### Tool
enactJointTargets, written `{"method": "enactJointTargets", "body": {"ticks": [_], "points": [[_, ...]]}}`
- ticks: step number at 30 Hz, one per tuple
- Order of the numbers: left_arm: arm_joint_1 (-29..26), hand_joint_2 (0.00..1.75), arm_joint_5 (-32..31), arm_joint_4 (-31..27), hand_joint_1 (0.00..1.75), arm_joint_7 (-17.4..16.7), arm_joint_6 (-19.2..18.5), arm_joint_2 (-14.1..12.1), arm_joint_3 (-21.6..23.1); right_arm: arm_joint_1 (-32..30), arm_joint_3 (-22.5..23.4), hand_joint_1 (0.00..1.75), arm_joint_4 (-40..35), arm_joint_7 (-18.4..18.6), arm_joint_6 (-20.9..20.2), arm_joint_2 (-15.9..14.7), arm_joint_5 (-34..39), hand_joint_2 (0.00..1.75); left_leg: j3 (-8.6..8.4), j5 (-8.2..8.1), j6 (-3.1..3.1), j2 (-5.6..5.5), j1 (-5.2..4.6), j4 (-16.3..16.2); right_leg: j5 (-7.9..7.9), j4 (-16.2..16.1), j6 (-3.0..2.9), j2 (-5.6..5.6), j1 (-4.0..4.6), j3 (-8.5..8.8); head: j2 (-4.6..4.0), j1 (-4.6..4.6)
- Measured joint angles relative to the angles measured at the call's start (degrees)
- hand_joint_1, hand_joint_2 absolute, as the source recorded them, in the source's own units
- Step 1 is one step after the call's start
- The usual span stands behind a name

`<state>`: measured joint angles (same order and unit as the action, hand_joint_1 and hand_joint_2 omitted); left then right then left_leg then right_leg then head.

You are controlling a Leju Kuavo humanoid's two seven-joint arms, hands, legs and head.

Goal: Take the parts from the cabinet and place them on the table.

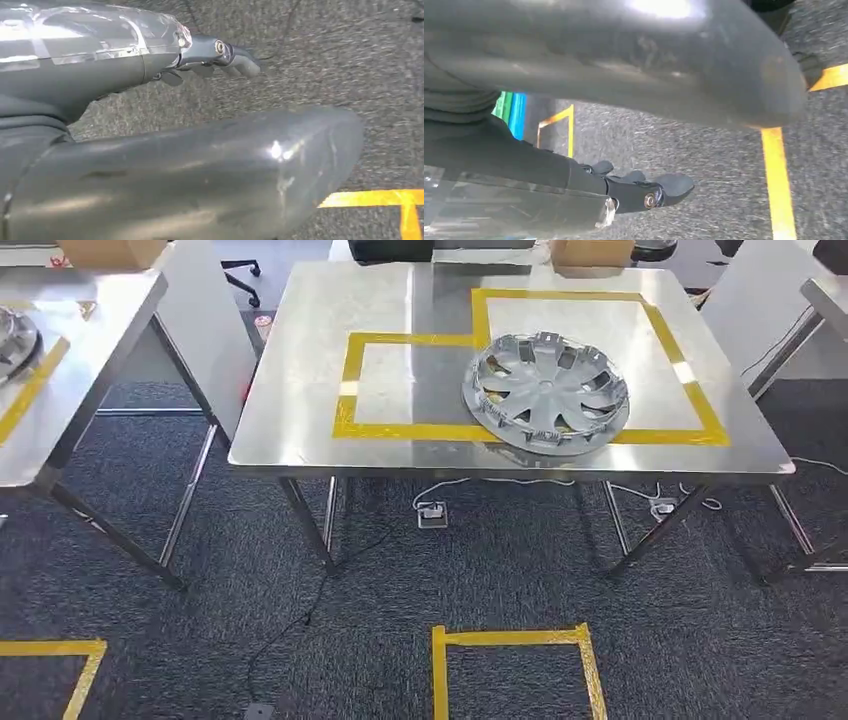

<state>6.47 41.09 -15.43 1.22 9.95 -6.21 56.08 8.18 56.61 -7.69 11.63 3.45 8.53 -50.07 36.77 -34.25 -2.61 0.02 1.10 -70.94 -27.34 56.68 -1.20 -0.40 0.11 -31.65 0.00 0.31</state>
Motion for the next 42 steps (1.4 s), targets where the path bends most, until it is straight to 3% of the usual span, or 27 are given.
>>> {"method": "enactJointTargets", "body": {"ticks": [2,3,4,7,8,10,12,13,14,15,17,18,22,23,24,25,27,28,30,32,33,34,37,38,39,40,42], "points": [[0.09,0.00,0.36,0.00,0.00,0.02,-0.22,-0.02,0.00,0.07,0.02,0.00,0.00,-0.02,0.00,0.00,0.13,0.00,-6.03,3.44,-0.09,0.12,0.25,9.72,-0.20,1.20,0.42,0.02,-0.12,-0.70,0.00,-0.77],[0.25,0.00,0.62,0.00,0.00,0.04,-0.40,0.04,0.00,0.14,0.02,0.00,0.00,-0.20,0.00,-0.07,0.26,0.00,-6.29,2.09,0.29,0.00,-0.07,11.03,-0.30,1.78,0.97,0.07,0.27,-1.27,0.00,-1.34],[0.21,0.00,0.77,0.00,0.00,0.26,-0.44,0.07,-0.02,0.25,0.04,0.00,0.00,-0.46,0.00,-0.09,0.26,0.00,-5.99,2.78,1.16,-0.03,0.04,11.10,-0.24,2.20,1.13,0.20,0.28,-1.52,0.00,-1.29],[-0.01,0.00,1.25,0.04,0.00,0.72,-0.48,0.26,-0.02,0.13,0.07,0.00,0.02,-1.29,-0.02,-0.24,-0.02,0.00,-5.76,3.44,2.24,-0.05,-0.29,11.15,0.52,1.92,2.04,0.33,-0.09,-1.66,0.00,-1.25],[0.07,0.00,1.43,0.04,0.00,0.98,-0.50,0.31,-0.02,0.08,0.07,0.00,0.02,-1.53,-0.02,-0.46,-0.39,0.00,-5.44,3.86,2.74,0.04,0.03,11.32,-0.23,2.51,2.39,0.46,-0.20,-1.93,0.00,-1.32],[0.13,0.00,1.80,0.11,0.00,1.44,-0.61,0.50,-0.04,0.11,0.09,0.00,0.02,-1.64,0.00,-0.50,-0.98,0.00,-4.70,4.45,3.43,0.00,0.00,11.31,-5.25,7.93,3.16,0.43,-0.38,-3.91,0.00,-0.33],[-0.01,0.00,2.10,0.13,0.00,1.53,-0.96,0.70,-0.04,0.15,0.09,0.00,0.02,-1.77,0.00,-0.64,-1.29,0.00,-3.75,5.05,3.41,0.00,-0.12,11.25,-10.00,16.51,3.52,0.42,-0.55,-6.74,0.00,0.24],[-0.05,0.00,2.13,0.15,0.00,1.53,-1.03,0.72,-0.04,0.09,0.09,0.00,0.02,-1.81,0.02,-0.66,-1.42,0.00,-3.30,5.39,3.34,0.00,-0.15,11.20,-10.82,19.07,3.50,0.43,-0.55,-7.23,0.00,0.43],[-0.08,0.00,2.15,0.15,0.00,1.53,-1.05,0.72,-0.04,0.05,0.09,0.00,0.02,-1.84,0.02,-0.70,-1.46,0.00,-2.97,5.62,3.28,-0.01,-0.16,11.20,-10.09,18.51,3.36,0.43,-0.55,-6.40,0.00,0.63],[-0.09,0.00,2.15,0.15,0.00,1.53,-1.05,0.72,-0.04,0.03,0.11,0.00,0.02,-1.84,0.04,-0.77,-1.46,0.00,-2.75,5.89,3.17,-0.07,-0.19,11.20,-8.20,15.30,3.08,0.43,-0.54,-4.28,0.00,1.00],[-0.08,0.00,2.15,0.15,0.00,1.53,-1.05,0.77,-0.04,0.12,0.13,0.00,0.02,-1.88,0.07,-0.79,-1.53,0.00,-2.66,6.25,2.88,-0.13,-0.24,11.23,-3.77,4.63,2.16,0.46,-0.35,2.00,0.00,1.48],[-0.06,0.00,2.15,0.15,0.00,1.53,-1.07,0.94,-0.04,0.30,0.13,0.00,0.00,-1.95,0.09,-0.96,-1.53,0.00,-2.63,6.48,2.64,-0.07,-0.12,11.29,-4.02,0.55,1.60,0.48,-0.03,4.01,0.00,1.57],[-0.06,0.00,2.15,0.15,0.00,1.51,-1.25,1.18,-0.04,0.40,0.13,0.00,0.02,-2.23,0.15,-1.05,-1.49,0.00,-2.37,7.68,0.95,-0.07,0.16,11.75,-3.17,-0.11,0.76,0.49,0.58,3.72,0.00,1.92],[-0.06,0.00,2.12,0.18,0.00,1.33,-1.25,1.18,-0.04,0.37,0.15,0.00,0.02,-2.30,0.15,-1.05,-1.40,0.00,-2.27,7.49,0.69,-0.05,-0.01,11.62,-2.05,-1.31,0.47,0.32,0.16,3.85,0.00,2.09],[-0.10,0.00,2.12,0.20,0.00,1.33,-1.22,1.18,-0.04,0.47,0.17,0.00,0.02,-2.45,0.15,-1.12,-1.33,0.00,-1.64,5.90,0.62,-0.05,0.00,10.63,-1.49,-1.69,0.20,0.01,0.09,3.73,0.00,1.94],[-0.10,0.00,2.10,0.20,0.00,1.25,-1.22,1.18,-0.04,0.52,0.20,0.00,0.00,-2.54,0.15,-1.12,-1.27,0.00,-0.41,2.98,0.55,-0.08,0.02,7.57,-1.04,-1.72,-0.20,0.05,0.07,3.17,0.00,1.50],[-0.10,0.00,2.04,0.20,0.00,0.94,-1.22,1.20,-0.04,0.58,0.20,0.00,0.00,-2.64,0.09,-1.23,-1.01,0.00,2.65,-1.98,0.15,-0.09,0.06,-0.95,-0.52,-1.58,-0.24,-0.02,0.18,2.13,0.00,0.28],[-0.14,0.00,2.02,0.20,0.00,0.85,-1.23,1.22,-0.04,0.53,0.22,0.00,0.00,-2.64,0.02,-1.25,-0.94,0.00,3.31,-3.08,0.00,-0.09,0.04,-3.54,-0.22,-1.43,-0.24,-0.05,0.23,1.67,0.00,-0.02],[-0.17,0.00,1.93,0.20,0.00,0.83,-1.20,1.36,-0.02,0.48,0.22,0.00,0.00,-2.64,-0.04,-1.31,-0.94,0.00,1.05,-1.28,-0.12,-0.03,0.08,-1.62,0.09,-0.71,-0.02,-0.05,0.20,0.60,0.00,-0.46],[-0.15,0.00,1.88,0.20,0.00,0.85,-1.09,1.38,-0.02,0.49,0.26,0.00,0.00,-2.51,-0.04,-1.33,-0.94,0.00,-5.20,2.97,-0.06,0.07,0.13,7.92,0.04,0.48,0.20,0.00,0.07,-0.31,0.00,-0.73],[-0.05,0.00,1.86,0.20,0.00,0.85,-1.07,1.40,-0.02,0.52,0.28,0.00,0.00,-2.34,-0.04,-1.31,-0.96,0.00,-6.85,2.20,0.16,0.06,0.10,11.35,-0.05,1.11,0.50,0.01,0.02,-0.76,0.00,-1.16],[0.05,0.00,1.86,0.17,0.00,0.83,-1.07,1.53,-0.02,0.60,0.35,0.00,0.00,-2.23,-0.02,-1.36,-1.03,0.00,-6.72,2.29,0.84,-0.07,-0.19,11.69,-0.19,1.79,0.90,0.14,0.31,-1.26,0.00,-1.60],[-0.11,0.00,1.86,0.20,0.00,0.44,-1.07,1.60,-0.02,0.58,0.59,0.00,0.00,-2.16,-0.02,-1.36,-1.22,0.00,-6.34,2.98,2.14,-0.11,-0.57,11.54,0.64,1.50,1.90,0.22,-0.03,-1.42,0.00,-1.27],[-0.10,0.00,1.86,0.20,0.00,0.37,-1.07,1.72,-0.02,0.51,0.65,0.00,0.02,-2.16,-0.02,-1.55,-1.33,0.00,-5.99,3.54,2.76,-0.09,-0.21,11.84,0.65,1.68,2.11,0.35,-0.03,-1.68,0.00,-1.49],[0.03,0.00,1.82,0.20,0.00,0.33,-1.07,1.77,-0.02,0.50,0.68,0.00,0.02,-2.16,-0.02,-1.69,-1.38,0.00,-5.78,3.84,3.10,-0.08,-0.08,11.84,-0.84,2.57,2.58,0.39,-0.06,-2.18,0.00,-1.56],[0.06,0.00,1.78,0.17,0.00,0.33,-1.07,1.88,-0.02,0.47,0.70,0.00,0.04,-2.16,-0.04,-1.64,-1.40,0.00,-5.42,4.11,3.44,-0.08,-0.07,11.84,-3.33,5.14,3.00,0.38,-0.14,-3.01,0.00,-0.92],[0.02,0.00,1.73,0.17,0.00,0.33,-1.09,2.03,0.00,0.55,0.76,0.00,0.04,-2.21,-0.04,-1.62,-1.55,0.00,-4.42,4.76,3.54,-0.08,-0.12,11.80,-8.95,14.58,3.55,0.38,-0.35,-6.26,0.00,0.10]]}}
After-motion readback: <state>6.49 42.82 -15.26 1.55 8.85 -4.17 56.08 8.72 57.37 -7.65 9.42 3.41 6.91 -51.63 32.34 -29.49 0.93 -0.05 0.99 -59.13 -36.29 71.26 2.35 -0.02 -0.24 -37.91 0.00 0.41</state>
